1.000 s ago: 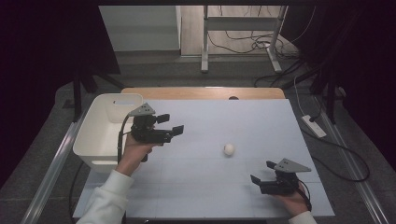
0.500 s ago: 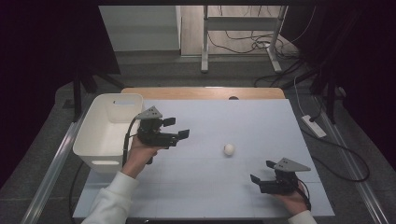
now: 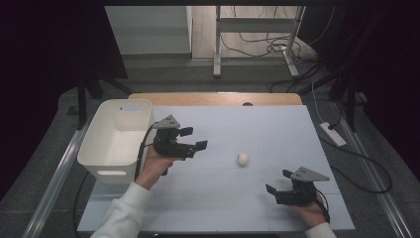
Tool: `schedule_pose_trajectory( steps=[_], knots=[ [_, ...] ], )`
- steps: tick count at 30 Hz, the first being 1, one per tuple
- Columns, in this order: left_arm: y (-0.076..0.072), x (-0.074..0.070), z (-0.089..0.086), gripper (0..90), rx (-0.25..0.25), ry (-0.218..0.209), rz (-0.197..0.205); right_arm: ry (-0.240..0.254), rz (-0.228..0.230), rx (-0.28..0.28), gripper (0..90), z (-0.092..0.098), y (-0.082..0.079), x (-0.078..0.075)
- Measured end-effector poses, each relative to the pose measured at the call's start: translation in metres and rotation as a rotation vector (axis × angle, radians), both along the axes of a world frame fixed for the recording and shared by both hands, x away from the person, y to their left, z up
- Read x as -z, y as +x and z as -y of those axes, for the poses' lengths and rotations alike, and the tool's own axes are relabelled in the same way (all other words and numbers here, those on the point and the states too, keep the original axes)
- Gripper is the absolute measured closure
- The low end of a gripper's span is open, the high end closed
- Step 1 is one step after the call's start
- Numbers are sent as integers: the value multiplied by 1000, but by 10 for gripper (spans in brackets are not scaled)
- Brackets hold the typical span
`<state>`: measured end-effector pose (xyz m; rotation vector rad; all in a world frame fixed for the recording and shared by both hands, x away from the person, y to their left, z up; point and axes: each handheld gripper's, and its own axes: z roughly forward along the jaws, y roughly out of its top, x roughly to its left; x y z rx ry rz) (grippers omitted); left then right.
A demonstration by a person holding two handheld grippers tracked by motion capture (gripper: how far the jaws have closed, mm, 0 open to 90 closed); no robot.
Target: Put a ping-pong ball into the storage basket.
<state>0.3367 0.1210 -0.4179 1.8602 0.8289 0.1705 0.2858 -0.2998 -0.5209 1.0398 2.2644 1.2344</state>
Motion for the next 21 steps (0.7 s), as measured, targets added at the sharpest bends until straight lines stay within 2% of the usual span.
schedule_pose_trajectory(
  steps=[21],
  knots=[
    [0,15,24,190,44,32,-10,6,10,7,120,8,-8,-2]
  ],
)
